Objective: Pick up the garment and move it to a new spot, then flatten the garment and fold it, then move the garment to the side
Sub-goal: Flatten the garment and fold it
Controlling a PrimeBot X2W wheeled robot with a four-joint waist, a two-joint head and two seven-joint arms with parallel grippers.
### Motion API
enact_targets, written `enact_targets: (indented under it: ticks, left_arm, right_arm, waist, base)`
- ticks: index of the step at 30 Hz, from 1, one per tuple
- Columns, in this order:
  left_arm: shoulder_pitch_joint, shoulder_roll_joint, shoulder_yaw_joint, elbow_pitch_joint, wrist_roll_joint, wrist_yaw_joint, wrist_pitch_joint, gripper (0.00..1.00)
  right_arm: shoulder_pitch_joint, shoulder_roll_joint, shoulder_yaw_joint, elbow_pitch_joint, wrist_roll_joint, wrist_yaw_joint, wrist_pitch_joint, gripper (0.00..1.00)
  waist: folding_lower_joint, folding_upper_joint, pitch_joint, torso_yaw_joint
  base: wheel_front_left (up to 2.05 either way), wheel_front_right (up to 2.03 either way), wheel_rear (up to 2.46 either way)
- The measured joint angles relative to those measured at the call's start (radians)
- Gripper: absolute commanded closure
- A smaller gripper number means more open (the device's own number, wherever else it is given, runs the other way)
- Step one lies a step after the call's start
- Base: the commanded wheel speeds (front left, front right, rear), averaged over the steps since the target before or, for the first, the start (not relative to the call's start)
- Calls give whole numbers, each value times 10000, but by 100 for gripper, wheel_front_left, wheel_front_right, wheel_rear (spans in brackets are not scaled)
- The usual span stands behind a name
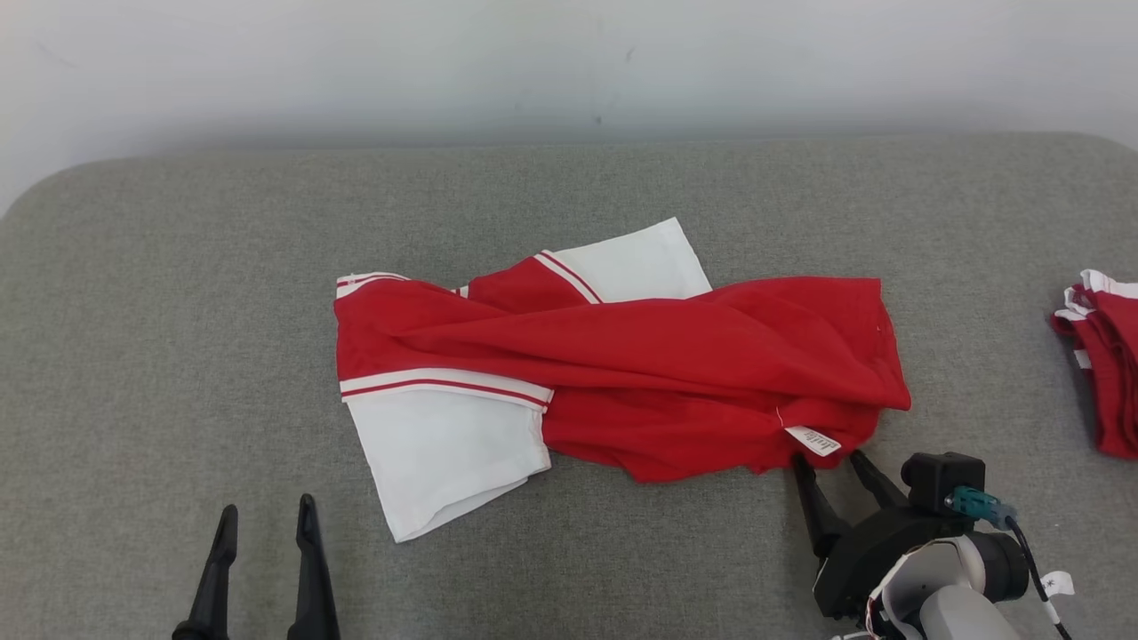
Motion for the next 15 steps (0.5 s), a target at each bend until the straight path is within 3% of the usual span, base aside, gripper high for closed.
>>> enact_targets:
  ticks: [1, 2, 4, 5, 6, 15]
  left_arm:
    - [-16, 0, 12, 6, 12, -12, 0, 0]
    - [-22, 0, 25, 10, 15, -15, 0, 0]
    - [-22, 0, 61, 25, 25, -23, 0, 0]
    - [-22, 0, 81, 31, 25, -44, 0, 0]
    - [-22, 0, 92, 42, 27, -82, 0, 0]
    - [36, 0, 228, 153, 33, -82, 0, 0]
  right_arm:
    - [-87, -15, 46, 125, 29, 0, -15, 0]
    - [-164, -31, 94, 240, 67, 0, -71, 24]
    - [-283, -52, 186, 439, 119, 0, -174, 58]
    - [-324, -56, 234, 525, 146, 0, -211, 90]
    - [-342, -56, 288, 568, 176, 0, -301, 100]
    - [73, -370, 23, -38, 382, 0, -1476, 100]
  waist:
    - [0, 0, 25, 26]
    - [0, 0, 43, 48]
    - [0, 0, 70, 76]
    - [0, 0, 75, 87]
    - [0, 0, 74, 95]
    - [0, 0, -122, 55]
  base:
    - [0, 0, 0]
    - [0, 0, 0]
    - [0, 0, 0]
    - [0, 0, 0]
    - [0, 0, 0]
    - [0, 0, 0]
